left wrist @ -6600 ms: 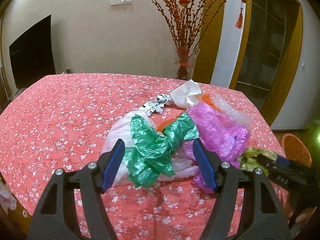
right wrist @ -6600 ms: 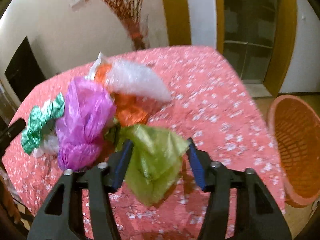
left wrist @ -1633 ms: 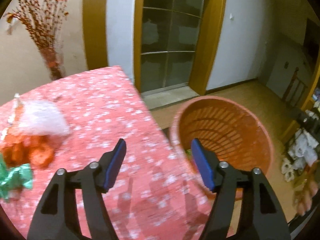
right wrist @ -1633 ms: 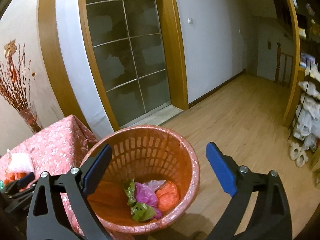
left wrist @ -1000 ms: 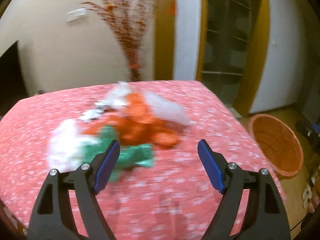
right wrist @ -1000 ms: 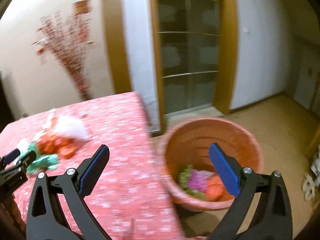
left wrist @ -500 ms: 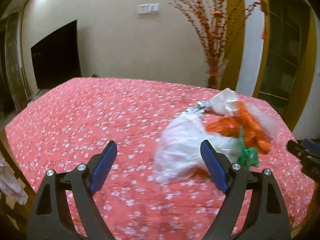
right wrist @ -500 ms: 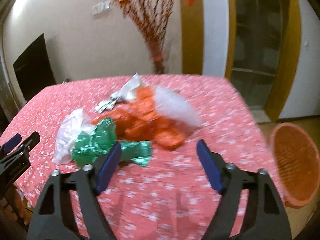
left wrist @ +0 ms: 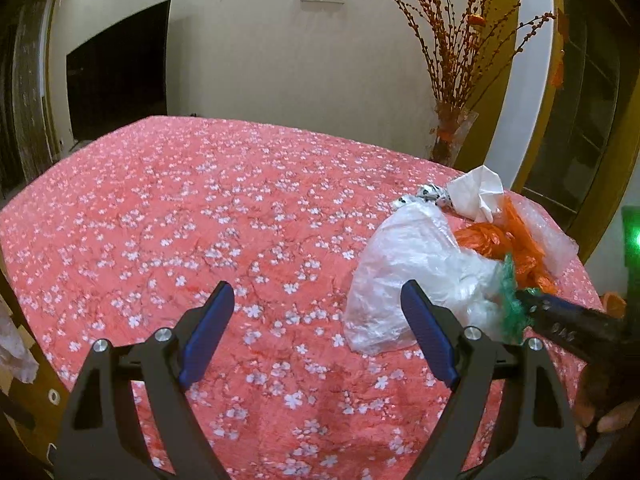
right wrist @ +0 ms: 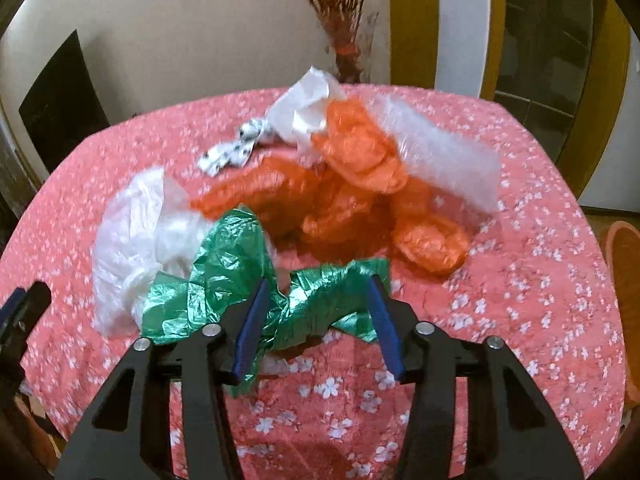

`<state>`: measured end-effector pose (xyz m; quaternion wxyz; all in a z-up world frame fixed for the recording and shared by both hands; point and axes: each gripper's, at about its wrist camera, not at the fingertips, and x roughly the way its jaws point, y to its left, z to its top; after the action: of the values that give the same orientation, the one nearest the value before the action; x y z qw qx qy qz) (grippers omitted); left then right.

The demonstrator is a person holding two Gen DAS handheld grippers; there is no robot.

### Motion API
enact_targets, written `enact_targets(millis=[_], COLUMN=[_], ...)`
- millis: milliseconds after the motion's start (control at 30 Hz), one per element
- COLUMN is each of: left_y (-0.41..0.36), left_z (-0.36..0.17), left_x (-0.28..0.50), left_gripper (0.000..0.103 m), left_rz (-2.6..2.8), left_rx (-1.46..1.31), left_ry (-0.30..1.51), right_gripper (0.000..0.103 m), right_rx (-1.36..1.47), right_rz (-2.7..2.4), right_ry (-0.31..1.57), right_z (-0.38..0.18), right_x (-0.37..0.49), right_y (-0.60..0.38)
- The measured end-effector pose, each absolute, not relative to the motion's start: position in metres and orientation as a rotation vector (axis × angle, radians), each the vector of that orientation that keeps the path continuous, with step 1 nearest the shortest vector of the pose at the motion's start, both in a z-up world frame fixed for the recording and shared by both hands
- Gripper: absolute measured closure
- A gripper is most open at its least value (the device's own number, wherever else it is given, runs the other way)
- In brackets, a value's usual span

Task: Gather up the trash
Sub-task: 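Move back to the table and grasp the green bag with the right tool, then grasp the white plastic bag with the left tool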

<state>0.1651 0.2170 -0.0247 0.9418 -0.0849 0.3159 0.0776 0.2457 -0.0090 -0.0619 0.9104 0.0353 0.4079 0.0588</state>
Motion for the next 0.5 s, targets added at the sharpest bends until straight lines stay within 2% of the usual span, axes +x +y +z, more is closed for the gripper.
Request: enact_targets(millis=[167, 433, 500], left_y=[0.212, 0.198, 0.197], left_z=[-0.031, -0.034, -0.034], left_x=[0.167, 0.172, 0.172], left_gripper=[0.019, 0.019, 0.019], left_rz=[0.14, 0.111, 0.106], left_rx=[-0.172, -0.159, -0.156], left_ry=[0.658, 0.67, 0.669], right_gripper=[0.063, 0.059, 0.076], right_rx=[0.044, 0.063, 0.069], right_rz=[0.147, 0.159, 0.19], right_ry=[0.828, 0.859, 0.859], right_z=[-0.062, -0.07, -0.071], right_x=[0.234, 0.243, 0.242], right_y=[-0.009, -0.006, -0.006])
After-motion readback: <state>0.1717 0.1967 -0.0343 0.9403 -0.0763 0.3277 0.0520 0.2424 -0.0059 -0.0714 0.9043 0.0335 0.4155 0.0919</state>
